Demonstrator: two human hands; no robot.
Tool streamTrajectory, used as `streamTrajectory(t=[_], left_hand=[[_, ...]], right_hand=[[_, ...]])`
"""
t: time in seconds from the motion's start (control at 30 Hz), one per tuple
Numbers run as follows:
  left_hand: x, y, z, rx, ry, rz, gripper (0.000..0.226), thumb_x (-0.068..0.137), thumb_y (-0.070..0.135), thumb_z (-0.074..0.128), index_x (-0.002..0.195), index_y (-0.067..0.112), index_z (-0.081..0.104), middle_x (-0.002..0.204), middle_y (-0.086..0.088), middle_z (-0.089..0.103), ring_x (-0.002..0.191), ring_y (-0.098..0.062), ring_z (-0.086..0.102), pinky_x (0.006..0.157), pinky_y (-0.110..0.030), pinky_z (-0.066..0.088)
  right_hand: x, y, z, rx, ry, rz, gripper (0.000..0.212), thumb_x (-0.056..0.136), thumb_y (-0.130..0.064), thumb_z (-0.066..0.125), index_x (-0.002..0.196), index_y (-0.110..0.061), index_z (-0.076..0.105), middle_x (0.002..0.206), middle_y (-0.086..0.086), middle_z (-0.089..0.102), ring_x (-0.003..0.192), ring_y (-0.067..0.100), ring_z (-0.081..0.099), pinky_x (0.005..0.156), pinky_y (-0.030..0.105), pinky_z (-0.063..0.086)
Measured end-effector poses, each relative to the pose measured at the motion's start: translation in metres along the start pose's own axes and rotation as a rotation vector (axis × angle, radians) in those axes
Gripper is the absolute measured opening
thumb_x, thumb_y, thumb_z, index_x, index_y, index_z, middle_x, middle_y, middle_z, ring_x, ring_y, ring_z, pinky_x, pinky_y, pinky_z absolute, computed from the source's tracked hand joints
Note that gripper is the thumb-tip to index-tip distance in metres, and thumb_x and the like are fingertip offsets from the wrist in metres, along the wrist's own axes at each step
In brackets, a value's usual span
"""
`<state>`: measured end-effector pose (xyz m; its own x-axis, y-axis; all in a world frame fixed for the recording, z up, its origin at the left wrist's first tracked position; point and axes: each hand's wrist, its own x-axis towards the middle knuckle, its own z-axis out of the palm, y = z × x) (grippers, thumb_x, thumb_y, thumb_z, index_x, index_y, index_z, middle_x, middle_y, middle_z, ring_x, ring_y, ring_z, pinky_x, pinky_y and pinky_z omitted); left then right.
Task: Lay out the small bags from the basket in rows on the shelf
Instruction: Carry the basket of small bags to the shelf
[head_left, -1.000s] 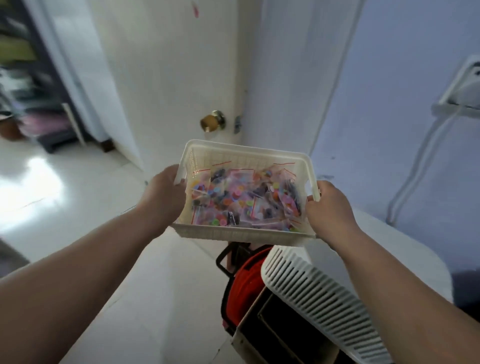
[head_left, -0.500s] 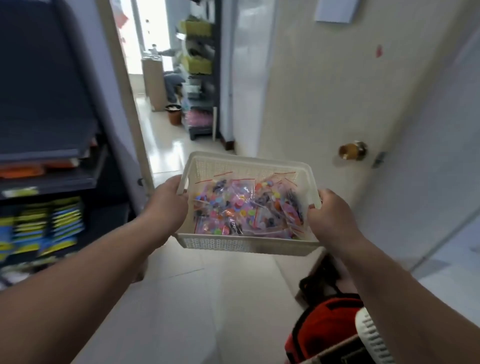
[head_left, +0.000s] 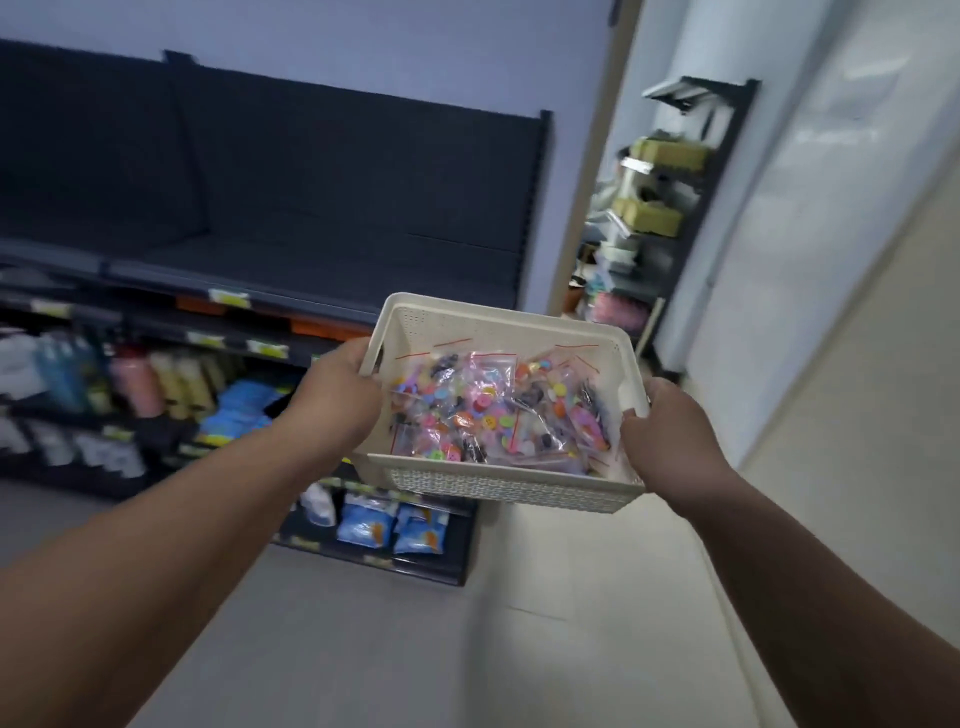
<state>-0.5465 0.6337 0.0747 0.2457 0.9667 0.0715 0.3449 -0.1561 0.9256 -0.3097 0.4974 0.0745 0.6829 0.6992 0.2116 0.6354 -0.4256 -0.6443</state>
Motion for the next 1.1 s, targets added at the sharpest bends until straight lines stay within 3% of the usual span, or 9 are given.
streamTrajectory(t=[0.2, 0.4, 0.57, 0.7, 1.1], left_hand=[[0.046, -0.038, -0.116, 0.07, 0.113, -0.043, 0.039, 0.094, 0.007, 0.041, 0.106, 0.041, 0.057, 0.091, 0.01, 0.063, 0.08, -0.012, 0.056, 0.057, -0.024, 0.04], [0.082, -0.071, -0.209, 0.065, 0.24, -0.129, 0.035, 0.094, 0.009, 0.044, 0.11, 0.035, 0.06, 0.091, 0.009, 0.066, 0.082, -0.015, 0.06, 0.057, -0.025, 0.041], [0.116, -0.1, -0.259, 0.058, 0.36, -0.188, 0.036, 0.093, 0.008, 0.043, 0.109, 0.034, 0.062, 0.086, 0.011, 0.065, 0.077, -0.012, 0.059, 0.056, -0.024, 0.04], [0.153, -0.122, -0.291, 0.058, 0.466, -0.227, 0.032, 0.094, 0.011, 0.044, 0.099, 0.039, 0.059, 0.085, 0.012, 0.063, 0.076, -0.01, 0.058, 0.056, -0.022, 0.04], [0.278, -0.159, -0.412, 0.03, 0.761, -0.318, 0.033, 0.096, 0.011, 0.043, 0.106, 0.038, 0.059, 0.089, 0.011, 0.065, 0.074, -0.007, 0.058, 0.053, -0.022, 0.039]], right_hand=[[0.017, -0.104, 0.093, 0.077, -0.097, -0.092, 0.021, 0.083, -0.008, 0.044, 0.098, -0.016, 0.057, 0.086, 0.004, 0.06, 0.078, 0.027, 0.057, 0.063, 0.032, 0.045], [0.035, -0.196, 0.169, 0.089, -0.218, -0.206, 0.025, 0.085, -0.008, 0.045, 0.105, -0.014, 0.058, 0.093, 0.005, 0.061, 0.079, 0.025, 0.057, 0.062, 0.03, 0.041], [0.062, -0.257, 0.229, 0.093, -0.301, -0.283, 0.025, 0.087, -0.007, 0.045, 0.108, -0.014, 0.055, 0.085, 0.001, 0.056, 0.072, 0.02, 0.053, 0.053, 0.027, 0.036], [0.096, -0.303, 0.286, 0.104, -0.365, -0.347, 0.024, 0.087, -0.007, 0.046, 0.108, -0.014, 0.055, 0.091, 0.003, 0.058, 0.075, 0.021, 0.054, 0.052, 0.027, 0.036], [0.188, -0.486, 0.442, 0.196, -0.569, -0.552, 0.022, 0.084, -0.004, 0.041, 0.097, -0.017, 0.054, 0.08, -0.001, 0.056, 0.065, 0.016, 0.05, 0.05, 0.027, 0.033]])
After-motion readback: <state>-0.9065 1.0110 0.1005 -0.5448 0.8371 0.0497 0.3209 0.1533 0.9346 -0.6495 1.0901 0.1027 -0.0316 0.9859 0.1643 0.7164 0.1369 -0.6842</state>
